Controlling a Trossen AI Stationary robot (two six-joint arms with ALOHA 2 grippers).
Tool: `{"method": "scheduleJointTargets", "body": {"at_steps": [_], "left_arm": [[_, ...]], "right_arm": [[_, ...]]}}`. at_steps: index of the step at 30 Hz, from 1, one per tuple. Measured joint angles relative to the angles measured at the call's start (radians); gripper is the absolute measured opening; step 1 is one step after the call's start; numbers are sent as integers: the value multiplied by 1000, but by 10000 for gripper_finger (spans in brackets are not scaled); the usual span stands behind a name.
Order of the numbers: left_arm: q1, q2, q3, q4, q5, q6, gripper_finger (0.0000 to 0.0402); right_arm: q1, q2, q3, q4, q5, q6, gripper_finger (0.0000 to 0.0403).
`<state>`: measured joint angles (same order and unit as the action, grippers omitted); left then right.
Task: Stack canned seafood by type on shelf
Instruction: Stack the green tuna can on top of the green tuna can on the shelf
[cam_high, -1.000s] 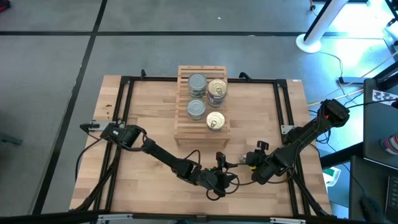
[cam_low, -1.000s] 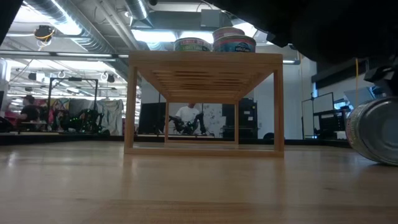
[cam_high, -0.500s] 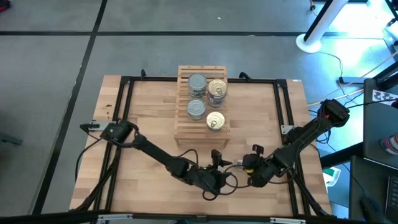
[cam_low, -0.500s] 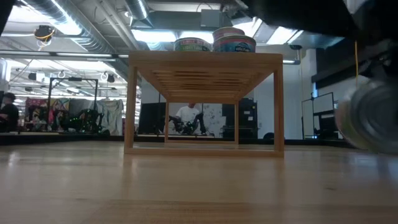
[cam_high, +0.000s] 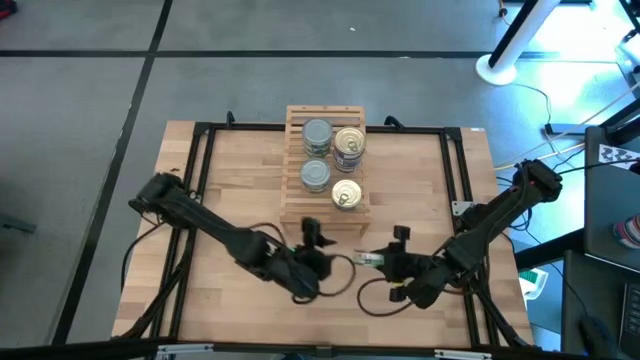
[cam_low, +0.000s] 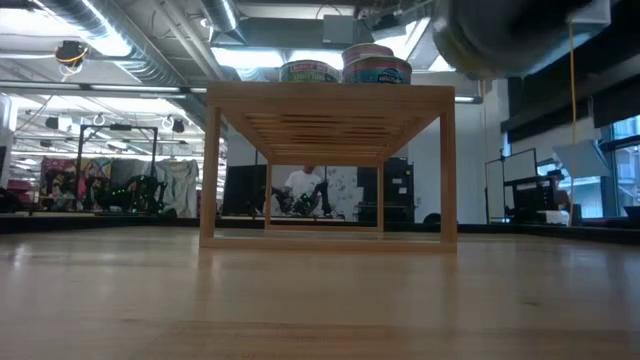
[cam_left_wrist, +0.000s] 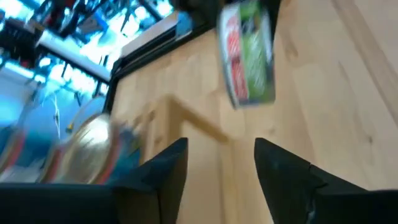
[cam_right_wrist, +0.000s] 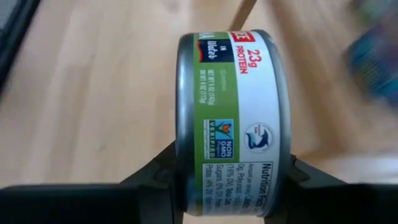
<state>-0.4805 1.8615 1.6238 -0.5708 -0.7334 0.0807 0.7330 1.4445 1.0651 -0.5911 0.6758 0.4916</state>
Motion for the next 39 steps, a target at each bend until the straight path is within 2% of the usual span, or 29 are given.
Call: {"method": "scheduleJointTargets", "body": {"at_steps": [4, 7, 12, 19, 22, 26, 33, 39], "left_arm": [[0, -93, 0, -160, -16, -107, 156], [3, -152, 0, -243, -17, -164, 139], [3, -230, 0, -289, -40, -190, 114], [3, -298, 0, -287, -110, -134, 78], [5, -307, 0, -278, -143, -131, 63], [23, -307, 0, -275, -155, -141, 42], [74, -301, 0, -245, -155, -157, 6], [110, -301, 0, -245, -154, -153, 6]], "right_arm": [[0, 0, 53, 26, 165, -170, 138], [-13, 0, 66, 127, 289, -378, 139], [-85, 0, 67, 330, 348, -748, 139], [-247, 10, 67, 493, 329, -1119, 140], [-308, 13, 67, 530, 267, -1222, 140], [-387, 13, 67, 548, 154, -1284, 140], [-481, 13, 66, 585, 55, -1410, 140], [-530, 13, 67, 643, -31, -1494, 140]]}}
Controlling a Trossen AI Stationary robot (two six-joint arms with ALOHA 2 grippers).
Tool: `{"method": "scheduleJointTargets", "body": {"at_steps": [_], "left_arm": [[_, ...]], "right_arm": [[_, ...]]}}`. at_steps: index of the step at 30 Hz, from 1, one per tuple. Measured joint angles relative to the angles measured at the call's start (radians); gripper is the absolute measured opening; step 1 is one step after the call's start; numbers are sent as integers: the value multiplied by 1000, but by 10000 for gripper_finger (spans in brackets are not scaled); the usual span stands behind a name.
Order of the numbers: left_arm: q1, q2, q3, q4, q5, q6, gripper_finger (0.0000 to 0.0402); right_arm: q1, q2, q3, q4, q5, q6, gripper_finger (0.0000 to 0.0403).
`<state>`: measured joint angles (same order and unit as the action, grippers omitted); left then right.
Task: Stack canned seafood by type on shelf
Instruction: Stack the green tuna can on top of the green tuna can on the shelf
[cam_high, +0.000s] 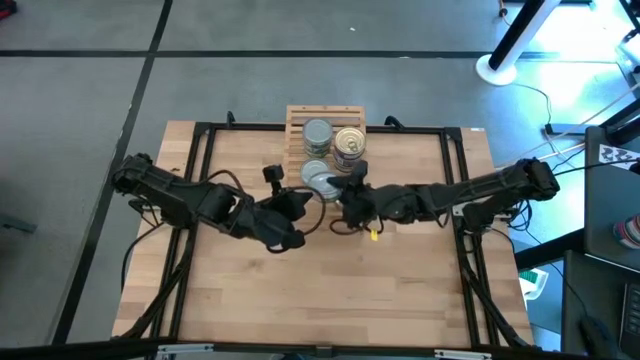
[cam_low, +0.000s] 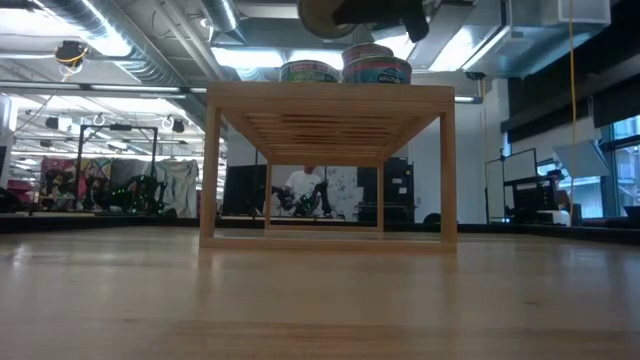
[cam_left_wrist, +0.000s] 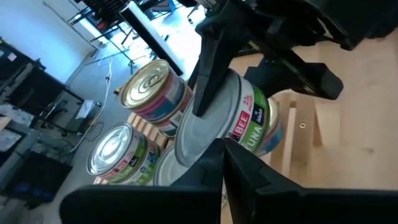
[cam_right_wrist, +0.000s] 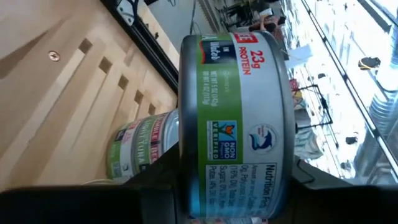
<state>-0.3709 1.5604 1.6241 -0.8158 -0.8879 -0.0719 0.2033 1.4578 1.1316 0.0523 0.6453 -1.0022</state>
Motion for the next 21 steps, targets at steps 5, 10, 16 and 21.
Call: {"method": "scheduleJointTargets", "body": {"at_steps": [5, 10, 16, 21], "left_arm": [[24, 0, 0, 25, 5, 7, 2], [50, 11, 0, 81, 39, 52, 4], [81, 37, 0, 97, 75, 78, 3], [102, 66, 0, 102, 80, 93, 2]], "right_arm": [[-43, 0, 0, 1, -102, -6, 140], [-82, 27, 0, 8, -134, -10, 140], [-109, 67, 0, 17, -133, -88, 140], [-107, 89, 1, 34, -61, -120, 140]]}}
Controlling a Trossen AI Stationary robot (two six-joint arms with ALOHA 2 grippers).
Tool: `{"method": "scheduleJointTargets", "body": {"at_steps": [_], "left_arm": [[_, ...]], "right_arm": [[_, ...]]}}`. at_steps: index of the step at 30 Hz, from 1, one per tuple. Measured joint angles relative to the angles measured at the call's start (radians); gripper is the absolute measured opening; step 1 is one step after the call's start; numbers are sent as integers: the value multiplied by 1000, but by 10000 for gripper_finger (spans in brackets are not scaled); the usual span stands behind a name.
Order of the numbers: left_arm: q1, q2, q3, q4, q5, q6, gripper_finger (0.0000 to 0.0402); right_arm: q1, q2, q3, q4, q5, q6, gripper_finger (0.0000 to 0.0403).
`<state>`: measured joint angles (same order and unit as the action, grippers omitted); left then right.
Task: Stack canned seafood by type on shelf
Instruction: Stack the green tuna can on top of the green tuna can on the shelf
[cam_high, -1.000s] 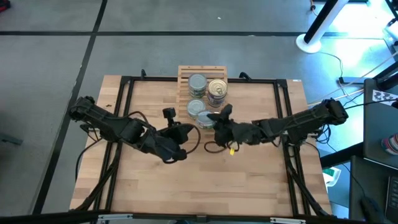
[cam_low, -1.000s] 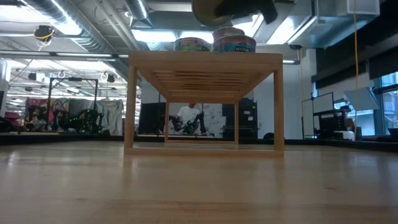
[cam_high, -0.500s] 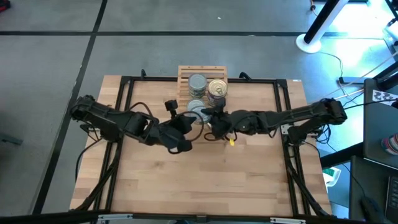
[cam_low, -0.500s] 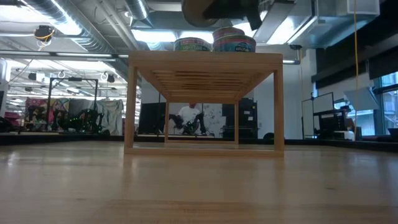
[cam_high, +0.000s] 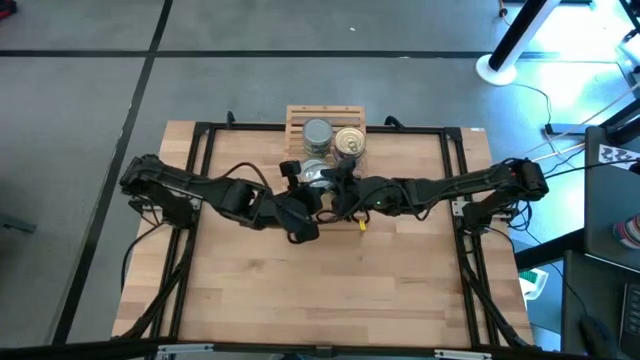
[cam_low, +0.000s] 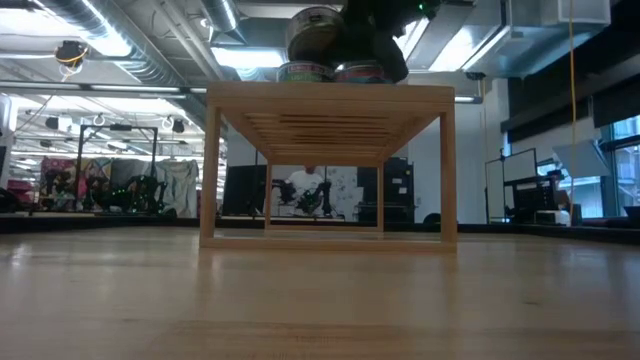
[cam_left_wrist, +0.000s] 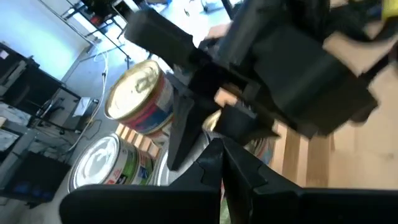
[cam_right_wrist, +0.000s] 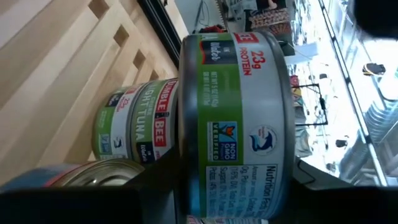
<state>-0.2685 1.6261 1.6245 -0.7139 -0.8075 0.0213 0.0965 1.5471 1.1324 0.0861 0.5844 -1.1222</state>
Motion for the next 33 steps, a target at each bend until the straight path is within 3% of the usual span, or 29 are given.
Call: {"method": "scheduleJointTargets", "body": {"at_steps": [28, 33], "left_arm": [[18, 29, 0, -93, 4, -12, 3], [21, 29, 0, -97, 5, -22, 3]], "right_arm": [[1, 4, -1, 37, 24, -11, 140], [1, 4, -1, 37, -12, -10, 142]]}}
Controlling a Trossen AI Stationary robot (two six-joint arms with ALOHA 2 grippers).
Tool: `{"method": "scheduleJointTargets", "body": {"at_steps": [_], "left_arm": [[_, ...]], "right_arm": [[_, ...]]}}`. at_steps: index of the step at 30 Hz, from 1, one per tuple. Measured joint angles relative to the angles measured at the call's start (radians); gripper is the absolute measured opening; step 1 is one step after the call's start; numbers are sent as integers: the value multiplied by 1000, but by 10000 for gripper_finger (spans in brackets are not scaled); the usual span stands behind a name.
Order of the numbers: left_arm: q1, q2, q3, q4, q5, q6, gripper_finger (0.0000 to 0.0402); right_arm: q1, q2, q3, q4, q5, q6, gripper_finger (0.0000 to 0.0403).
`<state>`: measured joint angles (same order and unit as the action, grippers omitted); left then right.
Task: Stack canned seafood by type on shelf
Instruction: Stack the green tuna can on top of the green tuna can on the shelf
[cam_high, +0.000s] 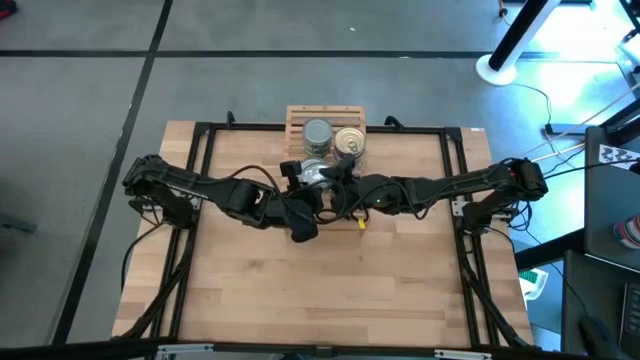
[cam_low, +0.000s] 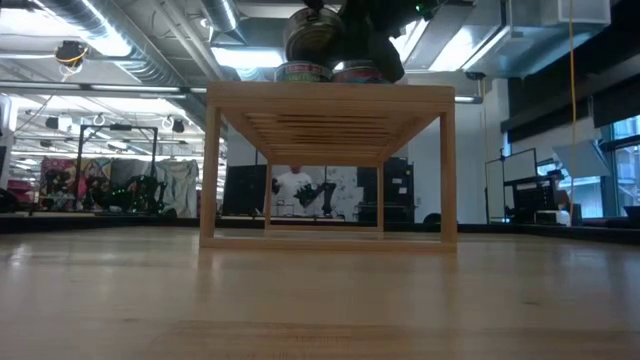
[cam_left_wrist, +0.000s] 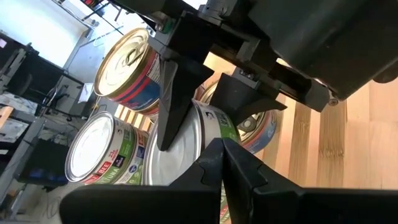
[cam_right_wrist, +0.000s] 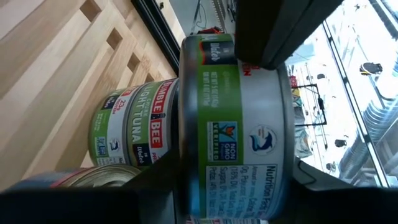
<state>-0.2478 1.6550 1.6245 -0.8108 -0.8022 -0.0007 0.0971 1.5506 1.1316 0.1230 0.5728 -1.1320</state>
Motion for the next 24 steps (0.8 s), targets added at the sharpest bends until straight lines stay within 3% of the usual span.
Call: {"method": "scheduleJointTargets", "body": {"at_steps": [10, 24], "left_arm": [[1, 19, 0, -40, -2, -1, 2], [16, 48, 0, -43, -8, 7, 5]], "right_arm": [[0, -1, 0, 5, -6, -1, 174], [0, -1, 0, -1, -8, -1, 175]]}}
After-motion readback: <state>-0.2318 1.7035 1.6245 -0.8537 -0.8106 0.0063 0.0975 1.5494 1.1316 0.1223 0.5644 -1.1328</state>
